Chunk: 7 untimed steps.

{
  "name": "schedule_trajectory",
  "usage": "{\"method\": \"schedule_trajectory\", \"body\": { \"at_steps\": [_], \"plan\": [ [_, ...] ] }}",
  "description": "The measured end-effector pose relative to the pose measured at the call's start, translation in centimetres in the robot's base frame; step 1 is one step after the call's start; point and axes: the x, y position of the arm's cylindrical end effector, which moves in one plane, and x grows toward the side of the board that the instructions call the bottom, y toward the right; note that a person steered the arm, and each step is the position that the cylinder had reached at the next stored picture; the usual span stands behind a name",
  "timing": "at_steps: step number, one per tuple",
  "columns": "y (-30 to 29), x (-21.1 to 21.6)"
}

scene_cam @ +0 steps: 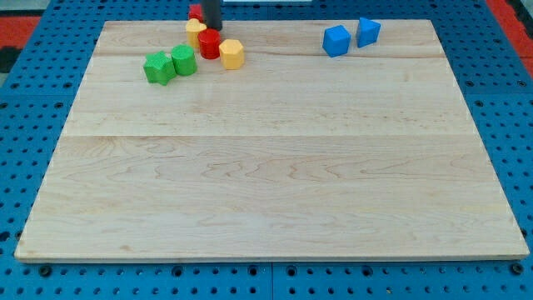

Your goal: Move the yellow hexagon to the top right of the red circle

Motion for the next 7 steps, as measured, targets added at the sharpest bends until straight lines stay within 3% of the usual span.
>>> {"method": "schedule_trajectory", "body": {
  "at_steps": [2, 3, 4, 5, 6, 7],
  "plan": [
    [0.0, 5.2],
    [3.4, 7.8],
    [3.5, 13.2],
    [6.0, 10.7],
    [13.1, 5.7],
    [13.9, 0.8]
  ]
}}
